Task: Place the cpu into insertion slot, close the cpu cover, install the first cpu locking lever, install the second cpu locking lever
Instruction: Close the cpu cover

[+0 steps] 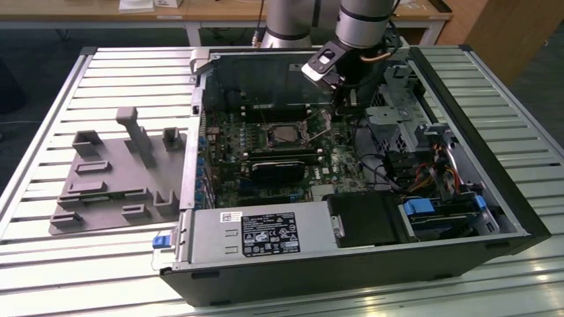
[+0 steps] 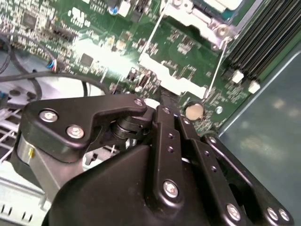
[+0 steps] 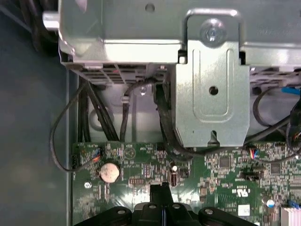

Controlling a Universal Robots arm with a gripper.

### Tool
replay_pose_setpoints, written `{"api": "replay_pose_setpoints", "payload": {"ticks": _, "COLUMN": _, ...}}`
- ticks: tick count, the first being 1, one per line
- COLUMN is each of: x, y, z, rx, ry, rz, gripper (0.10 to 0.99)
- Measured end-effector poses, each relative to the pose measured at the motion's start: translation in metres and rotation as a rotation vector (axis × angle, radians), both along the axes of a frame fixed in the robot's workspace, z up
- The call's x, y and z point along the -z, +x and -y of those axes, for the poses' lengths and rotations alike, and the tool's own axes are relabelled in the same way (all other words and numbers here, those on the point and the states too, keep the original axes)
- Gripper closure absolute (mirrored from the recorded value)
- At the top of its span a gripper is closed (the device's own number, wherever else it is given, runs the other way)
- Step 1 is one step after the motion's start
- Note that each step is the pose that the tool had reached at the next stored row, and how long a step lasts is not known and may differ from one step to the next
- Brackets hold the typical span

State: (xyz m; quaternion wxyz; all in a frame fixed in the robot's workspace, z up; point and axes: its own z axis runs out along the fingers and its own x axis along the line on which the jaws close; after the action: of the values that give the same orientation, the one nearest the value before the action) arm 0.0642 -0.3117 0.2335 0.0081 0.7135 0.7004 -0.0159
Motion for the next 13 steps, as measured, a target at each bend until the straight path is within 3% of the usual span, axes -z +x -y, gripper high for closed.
{"api": "replay_pose_setpoints", "payload": {"ticks": 2, "x": 0.0001, "y": 0.0004, "z": 0.0, "rx": 0.0, "ry": 0.0, "rz": -0.0213, "gripper": 0.984}}
{"api": "replay_pose_setpoints", "payload": {"ticks": 5, "x": 0.0003, "y": 0.001, "z": 0.0, "rx": 0.0, "ry": 0.0, "rz": -0.0606, "gripper": 0.984}}
{"api": "replay_pose_setpoints", "payload": {"ticks": 7, "x": 0.0003, "y": 0.0013, "z": 0.0, "rx": 0.0, "ry": 0.0, "rz": -0.0821, "gripper": 0.984}}
{"api": "replay_pose_setpoints", "payload": {"ticks": 10, "x": 0.0003, "y": 0.0013, "z": 0.0, "rx": 0.0, "ry": 0.0, "rz": -0.0873, "gripper": 0.984}}
{"api": "replay_pose_setpoints", "payload": {"ticks": 13, "x": 0.0003, "y": 0.0013, "z": 0.0, "rx": 0.0, "ry": 0.001, "rz": -0.0876, "gripper": 0.984}}
